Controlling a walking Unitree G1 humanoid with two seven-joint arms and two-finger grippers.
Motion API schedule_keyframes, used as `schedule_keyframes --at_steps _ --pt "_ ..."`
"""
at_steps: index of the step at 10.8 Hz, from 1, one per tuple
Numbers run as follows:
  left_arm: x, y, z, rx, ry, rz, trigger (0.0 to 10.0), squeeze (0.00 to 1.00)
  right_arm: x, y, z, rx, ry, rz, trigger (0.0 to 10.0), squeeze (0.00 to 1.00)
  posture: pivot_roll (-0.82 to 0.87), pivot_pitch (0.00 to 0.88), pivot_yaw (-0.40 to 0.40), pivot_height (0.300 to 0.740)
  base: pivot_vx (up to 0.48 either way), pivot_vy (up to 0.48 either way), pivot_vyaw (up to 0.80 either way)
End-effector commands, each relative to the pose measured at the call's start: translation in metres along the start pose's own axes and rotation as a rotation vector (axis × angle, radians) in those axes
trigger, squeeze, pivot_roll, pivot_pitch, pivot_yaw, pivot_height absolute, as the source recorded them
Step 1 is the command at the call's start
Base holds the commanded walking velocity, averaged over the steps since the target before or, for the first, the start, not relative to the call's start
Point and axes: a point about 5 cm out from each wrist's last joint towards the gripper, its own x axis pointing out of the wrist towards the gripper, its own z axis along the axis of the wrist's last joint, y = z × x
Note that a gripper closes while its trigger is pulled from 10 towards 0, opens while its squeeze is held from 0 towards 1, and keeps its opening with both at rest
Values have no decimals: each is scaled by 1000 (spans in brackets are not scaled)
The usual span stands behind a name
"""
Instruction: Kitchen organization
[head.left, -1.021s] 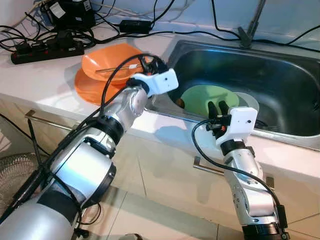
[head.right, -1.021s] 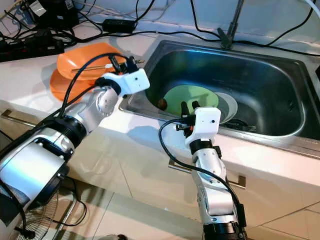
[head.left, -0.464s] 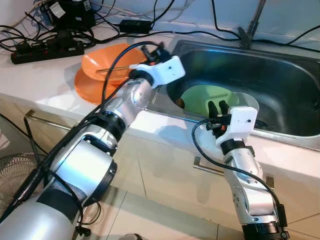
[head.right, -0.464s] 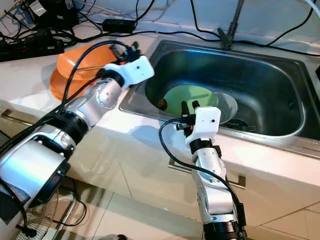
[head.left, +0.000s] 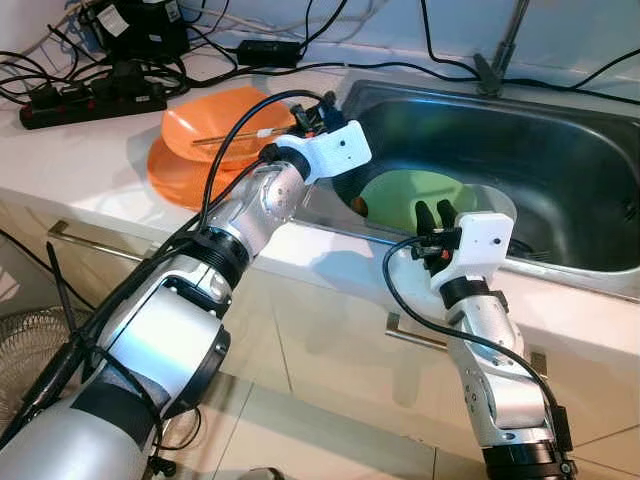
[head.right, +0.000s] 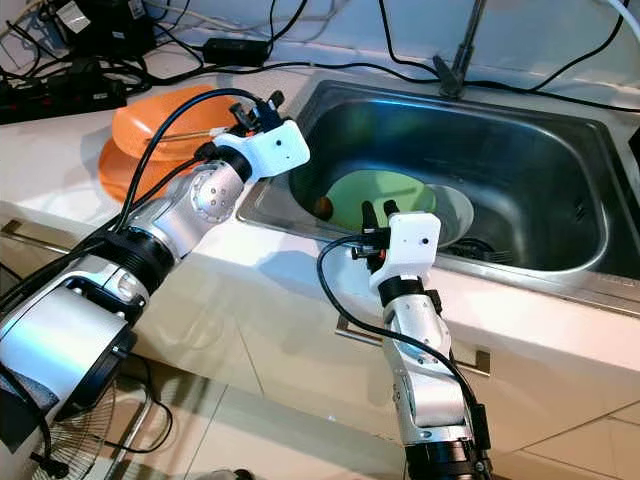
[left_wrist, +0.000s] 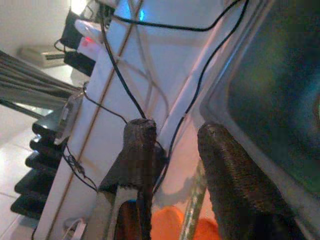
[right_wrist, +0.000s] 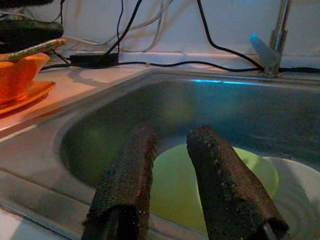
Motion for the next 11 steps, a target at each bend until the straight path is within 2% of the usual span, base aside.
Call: schedule_keyframes --at_steps 1,5,8,10,11 --pt "-1 0 -1 1 -6 -21 10000 1000 -1 1 -10 9 47 -8 10000 0 89 109 52 740 0 0 0" --pt "-3 -2 4 -6 -30 -35 10000 1000 0 3 -11 17 42 -6 10000 0 98 93 56 740 0 0 0" --pt "-6 -2 -1 -29 -8 -34 10000 1000 6 7 -9 22 32 7 10000 0 113 103 50 740 0 0 0" --pt "-7 -6 -5 -36 20 -90 10000 1000 6 5 -9 21 32 1 10000 0 116 114 47 740 0 0 0" --pt "-7 -7 -7 -10 31 -104 10000 0 6 5 -9 20 31 1 10000 0 114 123 50 740 0 0 0"
